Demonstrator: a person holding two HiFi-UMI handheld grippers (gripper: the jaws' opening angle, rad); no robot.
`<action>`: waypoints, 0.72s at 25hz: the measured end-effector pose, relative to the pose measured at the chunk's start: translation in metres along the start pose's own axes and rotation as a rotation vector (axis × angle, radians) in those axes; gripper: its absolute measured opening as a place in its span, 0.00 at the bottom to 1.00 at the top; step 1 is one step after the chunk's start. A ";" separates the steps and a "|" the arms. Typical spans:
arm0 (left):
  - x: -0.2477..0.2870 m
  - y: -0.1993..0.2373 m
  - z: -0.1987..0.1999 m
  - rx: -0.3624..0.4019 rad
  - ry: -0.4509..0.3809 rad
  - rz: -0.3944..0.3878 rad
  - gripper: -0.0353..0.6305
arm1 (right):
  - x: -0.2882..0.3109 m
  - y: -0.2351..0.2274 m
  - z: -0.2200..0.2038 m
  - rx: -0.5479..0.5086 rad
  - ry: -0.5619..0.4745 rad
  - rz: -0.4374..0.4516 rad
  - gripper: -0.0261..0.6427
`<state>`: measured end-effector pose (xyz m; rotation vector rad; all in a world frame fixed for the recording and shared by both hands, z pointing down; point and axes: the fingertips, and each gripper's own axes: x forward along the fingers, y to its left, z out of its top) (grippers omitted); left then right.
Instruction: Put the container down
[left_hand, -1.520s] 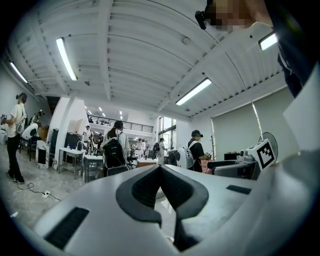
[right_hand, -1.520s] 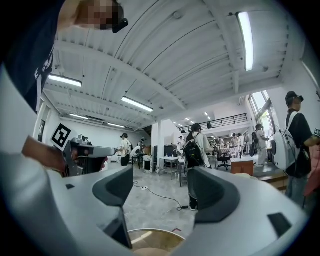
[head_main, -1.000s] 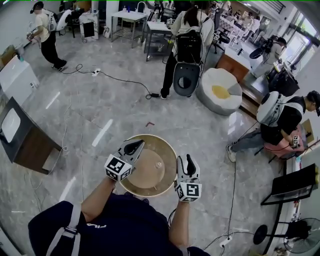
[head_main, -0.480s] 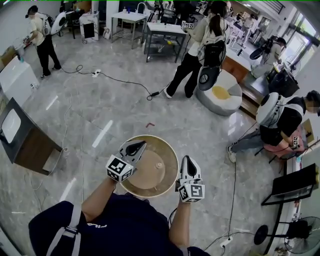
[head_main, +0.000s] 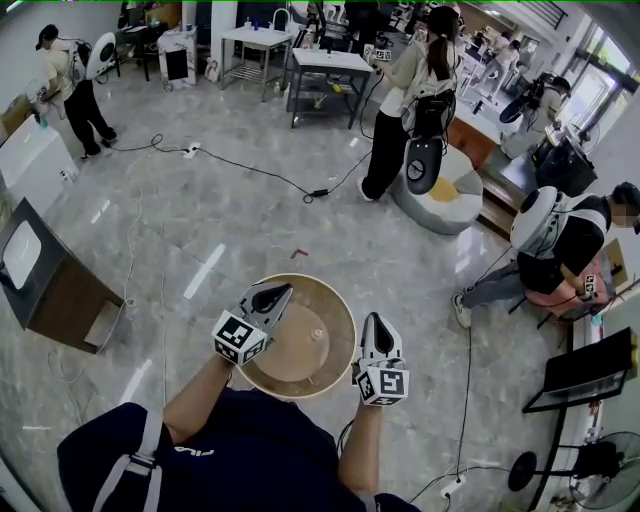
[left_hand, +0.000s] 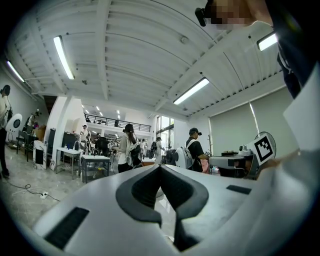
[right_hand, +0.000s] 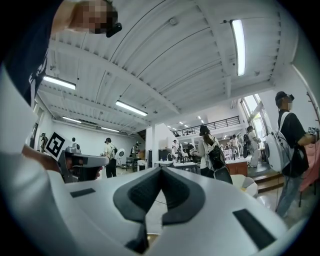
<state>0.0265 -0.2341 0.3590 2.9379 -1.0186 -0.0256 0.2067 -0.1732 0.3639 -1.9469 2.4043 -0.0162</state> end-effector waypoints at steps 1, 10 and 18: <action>0.001 0.001 0.001 0.001 -0.001 -0.001 0.09 | 0.001 0.000 0.000 -0.003 0.002 0.001 0.08; 0.005 0.003 0.000 -0.011 0.000 -0.004 0.09 | 0.004 -0.001 0.005 -0.017 0.002 0.010 0.08; 0.014 0.015 -0.001 -0.010 -0.011 0.013 0.09 | 0.016 -0.005 0.000 -0.034 0.010 0.020 0.08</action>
